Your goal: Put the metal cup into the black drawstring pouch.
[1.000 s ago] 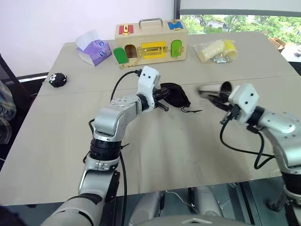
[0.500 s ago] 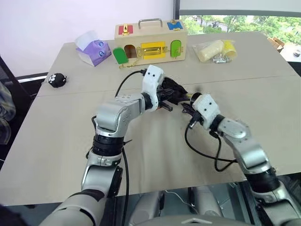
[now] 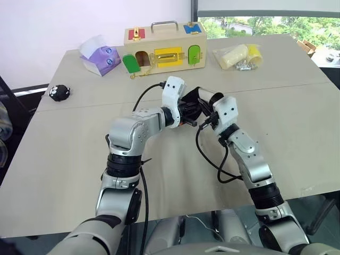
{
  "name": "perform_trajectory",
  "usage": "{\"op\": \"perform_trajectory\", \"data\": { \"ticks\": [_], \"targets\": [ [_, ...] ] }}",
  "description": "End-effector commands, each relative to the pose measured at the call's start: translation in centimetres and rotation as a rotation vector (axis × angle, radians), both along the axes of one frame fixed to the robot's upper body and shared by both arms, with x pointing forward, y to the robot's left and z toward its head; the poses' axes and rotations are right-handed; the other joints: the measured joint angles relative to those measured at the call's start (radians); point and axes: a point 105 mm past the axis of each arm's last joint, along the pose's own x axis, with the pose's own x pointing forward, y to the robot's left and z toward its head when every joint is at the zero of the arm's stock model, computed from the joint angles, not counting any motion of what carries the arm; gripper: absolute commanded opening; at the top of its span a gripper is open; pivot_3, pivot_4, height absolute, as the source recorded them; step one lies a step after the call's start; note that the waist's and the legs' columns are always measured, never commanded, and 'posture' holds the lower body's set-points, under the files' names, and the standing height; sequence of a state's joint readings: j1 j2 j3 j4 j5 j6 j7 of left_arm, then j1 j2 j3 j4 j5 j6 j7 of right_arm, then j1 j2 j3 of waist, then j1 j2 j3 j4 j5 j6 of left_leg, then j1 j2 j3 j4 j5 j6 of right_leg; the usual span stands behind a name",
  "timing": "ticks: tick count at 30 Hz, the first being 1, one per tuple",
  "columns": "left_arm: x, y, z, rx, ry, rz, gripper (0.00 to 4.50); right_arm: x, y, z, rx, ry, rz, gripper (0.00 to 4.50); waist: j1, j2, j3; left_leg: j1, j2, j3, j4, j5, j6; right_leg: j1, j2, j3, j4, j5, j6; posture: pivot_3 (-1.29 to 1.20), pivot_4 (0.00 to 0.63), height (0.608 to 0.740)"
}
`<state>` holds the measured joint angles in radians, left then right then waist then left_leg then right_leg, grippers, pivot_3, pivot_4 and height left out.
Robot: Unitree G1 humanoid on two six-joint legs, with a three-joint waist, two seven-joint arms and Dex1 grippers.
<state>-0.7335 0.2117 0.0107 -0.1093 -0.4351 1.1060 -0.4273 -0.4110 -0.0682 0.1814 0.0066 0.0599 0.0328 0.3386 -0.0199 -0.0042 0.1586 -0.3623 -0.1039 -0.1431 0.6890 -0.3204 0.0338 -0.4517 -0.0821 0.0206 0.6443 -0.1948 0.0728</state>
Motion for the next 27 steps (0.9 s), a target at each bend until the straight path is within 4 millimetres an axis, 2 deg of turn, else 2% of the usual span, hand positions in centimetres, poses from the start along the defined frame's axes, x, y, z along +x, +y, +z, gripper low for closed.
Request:
{"op": "perform_trajectory", "data": {
  "ticks": [1, 6, 10, 13, 19, 27],
  "targets": [
    [0.0, 0.1, 2.3, -0.037, -0.080, -0.006, 0.00, -1.0, 0.5, 0.5, 0.017, -0.034, 0.084, 0.05, 0.000, 0.000, 0.000, 0.000, 0.000, 0.000, 0.000, 0.000, 0.000, 0.000, 0.000, 0.000, 0.000, 0.000, 0.000, 0.00, 0.150, 0.710],
    [0.3, 1.4, 2.5, -0.027, -0.126, -0.016, 0.00, -1.7, -0.7, 2.3, 0.130, -0.052, 0.089, 0.05, -0.006, 0.000, 0.000, 0.000, 0.000, 0.000, 0.000, 0.000, 0.000, -0.001, 0.001, 0.001, 0.001, 0.000, 0.000, 0.00, 0.150, 0.710],
    [0.4, 1.6, 2.7, -0.037, -0.147, -0.042, 0.00, -2.7, -0.3, 3.6, 0.177, -0.077, 0.129, 0.05, -0.010, 0.000, 0.000, 0.000, 0.000, 0.000, 0.000, 0.000, 0.000, -0.001, 0.000, 0.001, 0.001, 0.000, 0.000, 0.00, 0.150, 0.710],
    [0.1, 1.4, 2.8, -0.048, -0.155, -0.076, 0.00, -3.0, 0.1, 3.8, 0.174, -0.080, 0.142, 0.05, -0.015, 0.000, 0.000, 0.000, 0.000, 0.000, 0.000, 0.000, 0.000, -0.001, 0.001, 0.001, 0.001, 0.000, 0.000, 0.00, 0.150, 0.710],
    [0.2, 1.2, 3.3, -0.066, -0.171, -0.077, 0.00, -3.2, 0.7, 1.5, 0.096, -0.016, 0.166, 0.05, -0.018, 0.000, 0.000, 0.000, 0.000, 0.000, 0.000, 0.000, 0.000, -0.001, 0.000, 0.001, 0.001, 0.000, 0.000, 0.00, 0.150, 0.710],
    [0.4, 1.3, 3.7, -0.090, -0.172, -0.062, 0.00, -3.7, 1.0, 0.2, 0.030, -0.005, 0.186, 0.05, -0.020, 0.000, 0.000, 0.000, 0.000, 0.000, 0.000, 0.000, 0.000, -0.002, 0.001, 0.001, 0.002, 0.000, 0.000, 0.00, 0.150, 0.710]
  ]
}}
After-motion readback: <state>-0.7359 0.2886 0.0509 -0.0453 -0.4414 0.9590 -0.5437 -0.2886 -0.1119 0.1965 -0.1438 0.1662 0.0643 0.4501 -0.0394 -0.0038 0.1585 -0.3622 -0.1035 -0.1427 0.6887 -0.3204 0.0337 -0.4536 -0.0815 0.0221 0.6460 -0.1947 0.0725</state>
